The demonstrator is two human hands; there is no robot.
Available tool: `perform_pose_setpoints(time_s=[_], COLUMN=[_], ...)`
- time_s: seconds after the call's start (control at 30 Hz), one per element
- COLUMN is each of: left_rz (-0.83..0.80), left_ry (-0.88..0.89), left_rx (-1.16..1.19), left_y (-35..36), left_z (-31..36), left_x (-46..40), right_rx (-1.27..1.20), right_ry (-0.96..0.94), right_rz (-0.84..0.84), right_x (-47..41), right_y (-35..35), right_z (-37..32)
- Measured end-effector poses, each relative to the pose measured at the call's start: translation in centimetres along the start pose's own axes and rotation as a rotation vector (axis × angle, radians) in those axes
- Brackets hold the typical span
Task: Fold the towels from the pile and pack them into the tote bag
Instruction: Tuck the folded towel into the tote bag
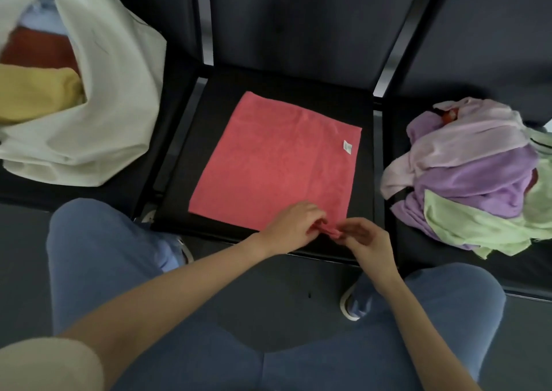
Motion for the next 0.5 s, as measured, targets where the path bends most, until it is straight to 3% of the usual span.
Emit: perform_pose_setpoints(time_s=[0.17, 0.3, 0.5], left_rz=[0.022, 0.046, 0.026], left_ry=[0.065, 0.086, -0.051], left_rx=[-0.034, -0.041, 0.195], left_y=[0.5, -0.7, -3.1], left_z=[1.4, 2.0, 1.5], left_x=[-0.3, 0.1, 0.8], right_rx=[-0.078, 0.03, 0.02], right_ry=[0.13, 0.352, 0.325], right_rz=[0.309, 0.21, 0.3], right_x=[-2.2, -7.0, -15.7], right_y=[-1.6, -0.8, -0.8], right_z=[0.5, 0.1, -1.5])
Point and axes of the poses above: each hand's wrist, its own x-axis away from the middle knuckle, its own y-axis out of the palm, z = x × y, the point moved 4 cm from there along -x, towards the middle knuckle, and after that the axes turned 6 degrees about -x, right-handed, at the moved point
